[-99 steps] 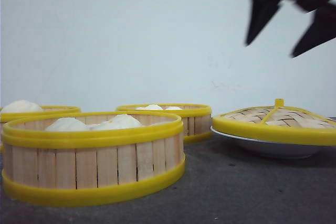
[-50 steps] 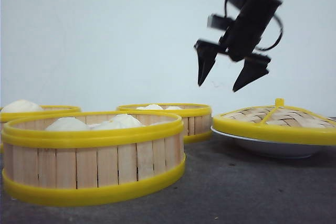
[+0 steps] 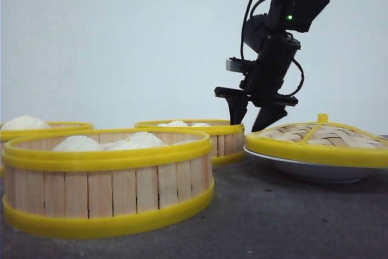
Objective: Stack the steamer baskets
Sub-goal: 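Reach the right gripper to the farther bun basket and grasp its rim, then lift the basket with the right gripper and lower it onto the nearest basket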
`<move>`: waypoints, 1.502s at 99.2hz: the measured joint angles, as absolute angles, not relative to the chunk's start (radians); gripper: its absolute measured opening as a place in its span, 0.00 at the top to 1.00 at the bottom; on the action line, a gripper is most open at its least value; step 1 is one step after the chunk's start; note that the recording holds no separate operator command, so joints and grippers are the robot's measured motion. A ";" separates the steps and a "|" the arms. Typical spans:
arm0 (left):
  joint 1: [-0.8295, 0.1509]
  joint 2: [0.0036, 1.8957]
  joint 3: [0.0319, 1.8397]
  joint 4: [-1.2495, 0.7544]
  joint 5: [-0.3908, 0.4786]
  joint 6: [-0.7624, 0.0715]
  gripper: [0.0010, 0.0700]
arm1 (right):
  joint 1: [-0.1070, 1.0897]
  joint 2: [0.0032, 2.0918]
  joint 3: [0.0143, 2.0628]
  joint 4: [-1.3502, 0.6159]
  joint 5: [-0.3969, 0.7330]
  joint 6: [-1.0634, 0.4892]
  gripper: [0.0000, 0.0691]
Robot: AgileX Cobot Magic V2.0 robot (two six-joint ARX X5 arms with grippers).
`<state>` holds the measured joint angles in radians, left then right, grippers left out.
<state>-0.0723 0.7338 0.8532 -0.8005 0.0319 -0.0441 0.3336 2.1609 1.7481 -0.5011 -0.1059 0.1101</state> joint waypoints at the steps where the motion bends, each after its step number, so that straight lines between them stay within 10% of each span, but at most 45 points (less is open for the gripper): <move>1: -0.072 0.734 0.853 -0.801 0.032 -0.044 0.34 | 0.334 2.161 1.748 -0.499 -0.105 0.110 0.63; 26: -0.072 0.734 0.853 -0.801 0.029 -0.044 0.34 | 0.347 2.161 1.750 -0.456 -0.099 0.147 0.95; 149: -0.072 0.734 0.853 -0.809 0.028 -0.038 0.34 | 0.454 2.050 2.198 -1.114 -0.161 0.003 0.95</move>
